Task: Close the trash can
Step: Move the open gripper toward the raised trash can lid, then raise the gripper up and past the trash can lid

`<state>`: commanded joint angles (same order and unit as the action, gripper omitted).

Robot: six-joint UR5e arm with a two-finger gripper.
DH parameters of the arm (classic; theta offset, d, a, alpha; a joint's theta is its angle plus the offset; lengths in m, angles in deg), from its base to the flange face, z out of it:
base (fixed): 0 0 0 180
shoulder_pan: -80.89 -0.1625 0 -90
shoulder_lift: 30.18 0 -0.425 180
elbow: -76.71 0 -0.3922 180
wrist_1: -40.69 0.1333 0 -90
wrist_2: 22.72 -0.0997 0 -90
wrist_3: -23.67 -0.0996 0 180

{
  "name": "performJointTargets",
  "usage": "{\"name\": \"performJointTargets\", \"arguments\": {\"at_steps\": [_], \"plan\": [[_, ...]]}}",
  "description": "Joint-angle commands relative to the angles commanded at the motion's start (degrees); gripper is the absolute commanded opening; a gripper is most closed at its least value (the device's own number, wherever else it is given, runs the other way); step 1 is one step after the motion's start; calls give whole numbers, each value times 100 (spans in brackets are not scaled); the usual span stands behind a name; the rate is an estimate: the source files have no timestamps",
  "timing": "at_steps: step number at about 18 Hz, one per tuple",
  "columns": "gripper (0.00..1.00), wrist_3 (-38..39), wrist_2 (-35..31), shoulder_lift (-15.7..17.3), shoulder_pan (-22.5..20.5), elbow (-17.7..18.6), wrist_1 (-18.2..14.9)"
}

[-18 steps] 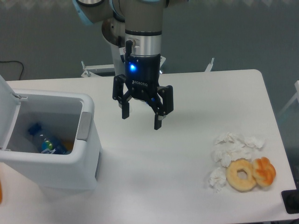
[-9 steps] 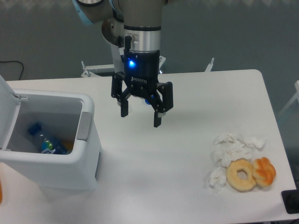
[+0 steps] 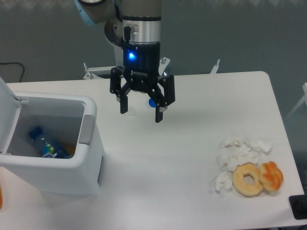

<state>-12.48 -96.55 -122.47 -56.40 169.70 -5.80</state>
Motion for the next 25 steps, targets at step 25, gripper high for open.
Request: {"name": "performJointTargets", "arguments": {"at_steps": [25], "plan": [[100, 3298, 1308, 158, 1029, -563, 26]]}}
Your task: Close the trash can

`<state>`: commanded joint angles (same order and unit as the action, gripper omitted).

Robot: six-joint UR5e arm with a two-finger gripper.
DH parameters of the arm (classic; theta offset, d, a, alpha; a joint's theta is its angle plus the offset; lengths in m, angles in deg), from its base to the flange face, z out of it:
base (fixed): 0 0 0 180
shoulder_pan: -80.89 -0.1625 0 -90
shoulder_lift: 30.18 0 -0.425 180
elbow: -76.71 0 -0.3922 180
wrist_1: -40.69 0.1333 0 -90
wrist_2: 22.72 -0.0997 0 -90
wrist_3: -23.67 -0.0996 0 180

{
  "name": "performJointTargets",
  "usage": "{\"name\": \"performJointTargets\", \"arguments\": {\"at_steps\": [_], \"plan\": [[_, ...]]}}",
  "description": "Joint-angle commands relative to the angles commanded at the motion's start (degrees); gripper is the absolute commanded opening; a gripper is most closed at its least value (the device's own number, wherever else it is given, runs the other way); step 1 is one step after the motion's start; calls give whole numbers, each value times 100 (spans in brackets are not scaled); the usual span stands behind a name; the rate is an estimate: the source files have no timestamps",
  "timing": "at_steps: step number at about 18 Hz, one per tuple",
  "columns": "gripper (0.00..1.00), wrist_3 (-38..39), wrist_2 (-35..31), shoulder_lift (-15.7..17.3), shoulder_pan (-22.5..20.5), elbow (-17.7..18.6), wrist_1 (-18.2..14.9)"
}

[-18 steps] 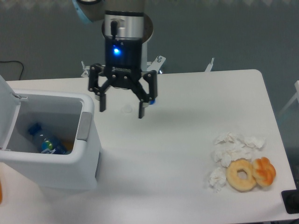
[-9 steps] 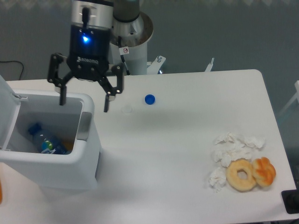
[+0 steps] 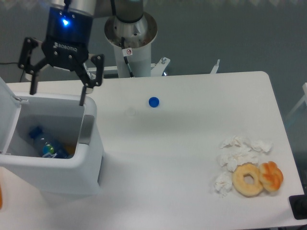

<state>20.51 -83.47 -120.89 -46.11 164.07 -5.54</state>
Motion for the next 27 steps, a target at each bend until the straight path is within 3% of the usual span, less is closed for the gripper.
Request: {"name": "performJointTargets", "arguments": {"at_steps": [3, 12, 27], "plan": [[100, 17, 492, 9, 70, 0, 0], [100, 26, 985, 211, 597, -9, 18], [100, 0, 2172, -8, 1212, -44, 26]]}}
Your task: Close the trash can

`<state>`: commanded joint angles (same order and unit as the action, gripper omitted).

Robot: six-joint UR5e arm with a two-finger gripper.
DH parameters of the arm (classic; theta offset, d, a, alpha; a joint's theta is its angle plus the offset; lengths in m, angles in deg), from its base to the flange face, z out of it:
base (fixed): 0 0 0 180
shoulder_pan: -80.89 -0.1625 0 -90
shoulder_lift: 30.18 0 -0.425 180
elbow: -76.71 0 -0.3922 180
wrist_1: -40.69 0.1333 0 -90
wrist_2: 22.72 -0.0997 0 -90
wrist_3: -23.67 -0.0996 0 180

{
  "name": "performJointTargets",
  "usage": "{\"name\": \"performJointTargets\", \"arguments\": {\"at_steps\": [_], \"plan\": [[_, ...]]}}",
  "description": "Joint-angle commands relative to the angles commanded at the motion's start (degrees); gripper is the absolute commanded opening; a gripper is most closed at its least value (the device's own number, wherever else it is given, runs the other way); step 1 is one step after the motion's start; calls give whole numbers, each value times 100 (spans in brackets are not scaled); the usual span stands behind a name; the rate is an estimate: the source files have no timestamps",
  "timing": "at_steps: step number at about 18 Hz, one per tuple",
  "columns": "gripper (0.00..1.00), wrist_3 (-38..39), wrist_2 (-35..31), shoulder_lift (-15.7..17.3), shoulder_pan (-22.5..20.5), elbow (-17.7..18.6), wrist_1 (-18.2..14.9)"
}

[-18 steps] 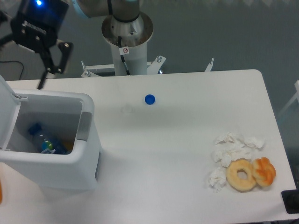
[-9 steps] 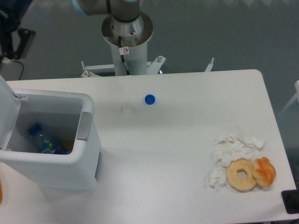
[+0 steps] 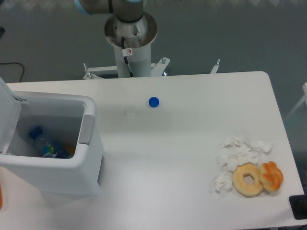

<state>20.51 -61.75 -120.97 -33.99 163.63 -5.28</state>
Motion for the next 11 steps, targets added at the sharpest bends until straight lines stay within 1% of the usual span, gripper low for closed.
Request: {"name": "performJointTargets", "arguments": {"at_steps": [3, 5, 8, 11], "plan": [[100, -26, 18, -255, 246, -17, 9], [100, -53, 18, -387, 334, -44, 9], [100, -53, 27, -431, 449, -70, 9], [100, -44, 27, -431, 475, -70, 9]]}}
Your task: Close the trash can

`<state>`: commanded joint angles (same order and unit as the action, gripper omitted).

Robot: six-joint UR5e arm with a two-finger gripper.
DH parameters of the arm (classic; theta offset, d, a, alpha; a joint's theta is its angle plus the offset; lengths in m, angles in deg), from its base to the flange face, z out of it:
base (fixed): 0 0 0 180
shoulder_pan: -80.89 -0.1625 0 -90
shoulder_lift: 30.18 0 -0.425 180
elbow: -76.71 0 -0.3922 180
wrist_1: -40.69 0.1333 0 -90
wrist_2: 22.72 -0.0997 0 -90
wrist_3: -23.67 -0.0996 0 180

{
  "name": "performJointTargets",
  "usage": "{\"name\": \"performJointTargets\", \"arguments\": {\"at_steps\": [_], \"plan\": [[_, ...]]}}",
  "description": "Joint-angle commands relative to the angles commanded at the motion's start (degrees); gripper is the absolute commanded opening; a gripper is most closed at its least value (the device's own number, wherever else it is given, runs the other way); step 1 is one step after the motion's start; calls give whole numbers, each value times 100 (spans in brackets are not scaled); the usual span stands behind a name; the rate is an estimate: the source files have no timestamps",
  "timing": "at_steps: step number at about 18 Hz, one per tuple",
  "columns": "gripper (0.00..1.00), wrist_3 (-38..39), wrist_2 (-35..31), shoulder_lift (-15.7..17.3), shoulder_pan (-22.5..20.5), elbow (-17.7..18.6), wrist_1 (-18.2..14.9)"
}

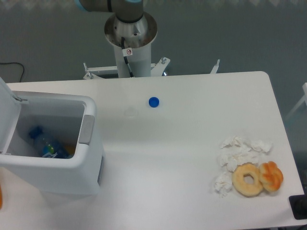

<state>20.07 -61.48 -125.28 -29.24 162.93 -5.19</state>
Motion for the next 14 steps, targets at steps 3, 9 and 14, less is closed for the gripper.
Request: {"name": "performJointTargets", "arguments": {"at_steps": [3, 9, 14], "plan": [[100, -9, -9, -17, 0, 9, 0], [100, -97, -26, -70, -18, 35, -9], [100, -271, -88, -62, -307, 26, -9]]}}
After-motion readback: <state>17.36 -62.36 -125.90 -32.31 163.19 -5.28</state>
